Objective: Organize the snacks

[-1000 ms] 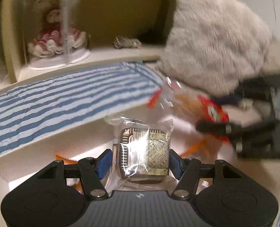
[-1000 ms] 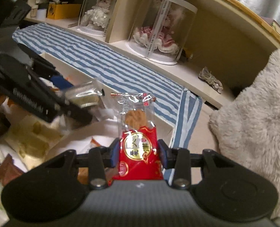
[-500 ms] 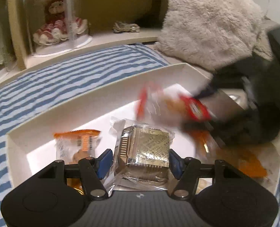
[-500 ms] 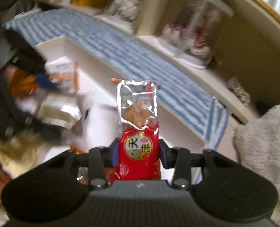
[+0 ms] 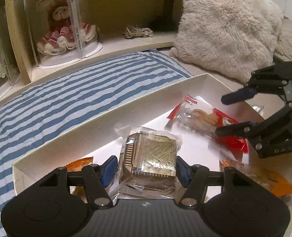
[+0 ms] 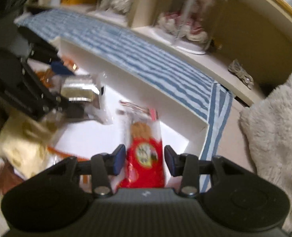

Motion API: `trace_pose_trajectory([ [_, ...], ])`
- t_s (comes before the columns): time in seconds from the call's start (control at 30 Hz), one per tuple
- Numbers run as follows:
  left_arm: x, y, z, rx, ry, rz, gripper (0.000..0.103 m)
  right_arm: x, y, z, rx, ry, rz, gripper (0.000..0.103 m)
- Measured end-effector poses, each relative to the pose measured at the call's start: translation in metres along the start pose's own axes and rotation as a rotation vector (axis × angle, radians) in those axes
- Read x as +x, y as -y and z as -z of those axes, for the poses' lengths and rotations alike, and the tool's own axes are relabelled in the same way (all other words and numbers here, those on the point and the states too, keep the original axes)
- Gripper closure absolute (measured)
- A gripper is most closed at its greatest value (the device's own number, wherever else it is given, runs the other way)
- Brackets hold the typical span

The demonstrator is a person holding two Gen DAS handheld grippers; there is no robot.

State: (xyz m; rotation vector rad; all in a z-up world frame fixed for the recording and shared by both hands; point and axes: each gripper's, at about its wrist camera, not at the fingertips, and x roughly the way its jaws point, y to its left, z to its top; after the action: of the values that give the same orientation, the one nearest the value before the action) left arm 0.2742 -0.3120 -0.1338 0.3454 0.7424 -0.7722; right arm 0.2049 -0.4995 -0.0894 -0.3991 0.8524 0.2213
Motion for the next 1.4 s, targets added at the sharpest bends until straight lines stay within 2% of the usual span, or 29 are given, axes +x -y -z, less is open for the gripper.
trace_pose_trajectory([
  [0.07,-0.002,0.0,0.001,0.007,-0.012,0.01,0.037,-0.001,0.002,-0.003,0.052,0.003,-0.006,0.041],
  [0.1,-0.004,0.001,0.001,0.003,-0.008,0.017,0.029,-0.003,0.003,-0.004,0.081,0.007,-0.016,0.041],
  [0.17,-0.012,0.002,0.0,-0.011,0.01,0.034,0.021,-0.003,0.006,-0.006,0.133,0.01,-0.037,0.041],
  [0.33,-0.032,0.008,-0.004,-0.03,0.02,0.043,0.015,-0.011,0.011,-0.01,0.202,0.007,-0.053,0.039],
  [0.43,-0.046,0.012,-0.004,-0.045,0.026,0.05,0.007,-0.02,0.011,-0.009,0.234,0.005,-0.054,0.034],
  [0.5,-0.056,0.015,-0.004,-0.058,0.024,0.049,0.0,-0.03,0.009,-0.008,0.258,0.01,-0.061,0.027],
  [0.63,-0.077,0.021,-0.001,-0.072,0.014,0.038,0.0,-0.051,0.001,-0.006,0.291,0.031,-0.058,0.015],
  [0.7,-0.088,0.023,0.002,-0.078,0.016,0.034,0.0,-0.062,-0.003,-0.006,0.305,0.038,-0.051,0.005],
  [0.77,-0.099,0.025,0.004,-0.084,0.01,0.029,0.0,-0.075,-0.007,-0.003,0.315,0.06,-0.042,0.001],
  [1.0,-0.141,0.034,0.014,-0.094,0.039,0.011,0.0,-0.116,-0.023,-0.001,0.37,0.121,-0.025,0.001],
  [1.17,-0.17,0.039,0.023,-0.108,0.06,0.008,0.0,-0.137,-0.035,0.0,0.382,0.132,-0.003,0.001],
  [1.4,-0.209,0.042,0.04,-0.179,0.084,-0.012,0.0,-0.171,-0.049,0.006,0.418,0.152,0.015,0.001],
])
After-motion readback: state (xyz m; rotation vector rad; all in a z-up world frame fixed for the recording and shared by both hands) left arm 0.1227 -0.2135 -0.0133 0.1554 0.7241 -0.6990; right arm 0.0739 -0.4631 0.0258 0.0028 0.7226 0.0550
